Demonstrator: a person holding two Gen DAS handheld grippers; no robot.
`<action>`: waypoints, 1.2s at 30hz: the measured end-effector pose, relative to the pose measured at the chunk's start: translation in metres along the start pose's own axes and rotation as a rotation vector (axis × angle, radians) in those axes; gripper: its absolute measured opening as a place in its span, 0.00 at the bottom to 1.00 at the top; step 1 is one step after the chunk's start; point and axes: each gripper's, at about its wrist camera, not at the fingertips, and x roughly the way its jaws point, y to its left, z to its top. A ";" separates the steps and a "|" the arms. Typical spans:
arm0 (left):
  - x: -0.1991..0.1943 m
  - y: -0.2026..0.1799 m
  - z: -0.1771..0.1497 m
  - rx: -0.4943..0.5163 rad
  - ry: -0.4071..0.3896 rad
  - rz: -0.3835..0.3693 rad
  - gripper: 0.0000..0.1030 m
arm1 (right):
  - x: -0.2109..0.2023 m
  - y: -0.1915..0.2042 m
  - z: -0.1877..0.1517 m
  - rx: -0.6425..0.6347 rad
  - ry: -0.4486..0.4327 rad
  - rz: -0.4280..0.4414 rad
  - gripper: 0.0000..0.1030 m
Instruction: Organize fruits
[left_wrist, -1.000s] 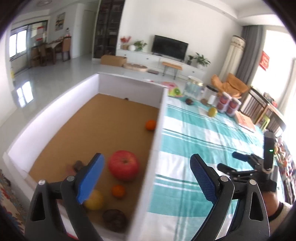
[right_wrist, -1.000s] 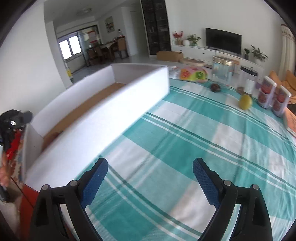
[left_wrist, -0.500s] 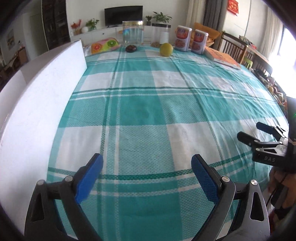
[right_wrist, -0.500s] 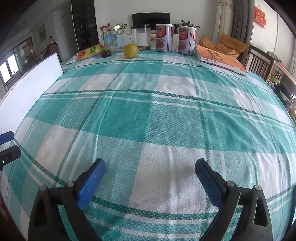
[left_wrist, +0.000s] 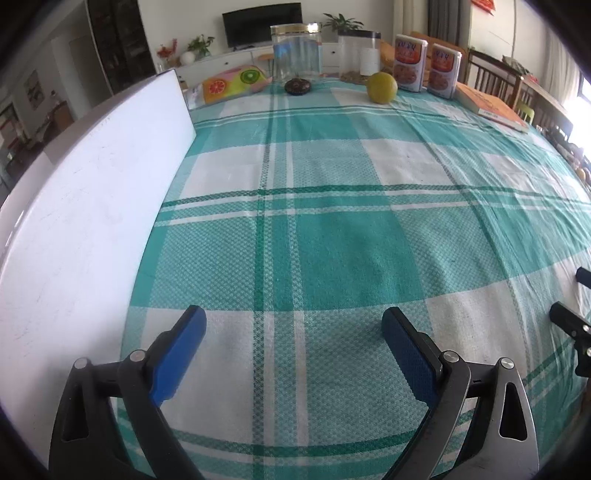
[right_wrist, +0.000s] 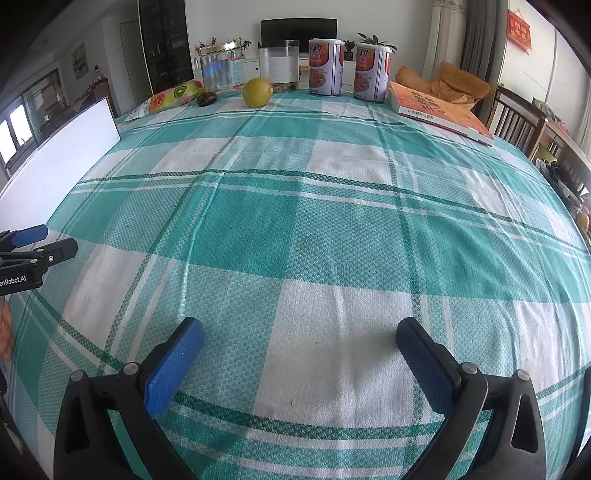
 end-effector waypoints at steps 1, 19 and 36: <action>0.002 0.003 0.000 -0.011 -0.005 -0.014 0.95 | 0.000 0.000 0.000 0.000 0.000 0.000 1.00; 0.006 0.010 -0.003 -0.057 -0.034 -0.038 1.00 | 0.113 0.027 0.229 0.008 -0.076 0.194 0.96; 0.007 0.010 -0.003 -0.057 -0.034 -0.037 0.99 | 0.110 0.006 0.220 0.122 -0.079 0.293 0.28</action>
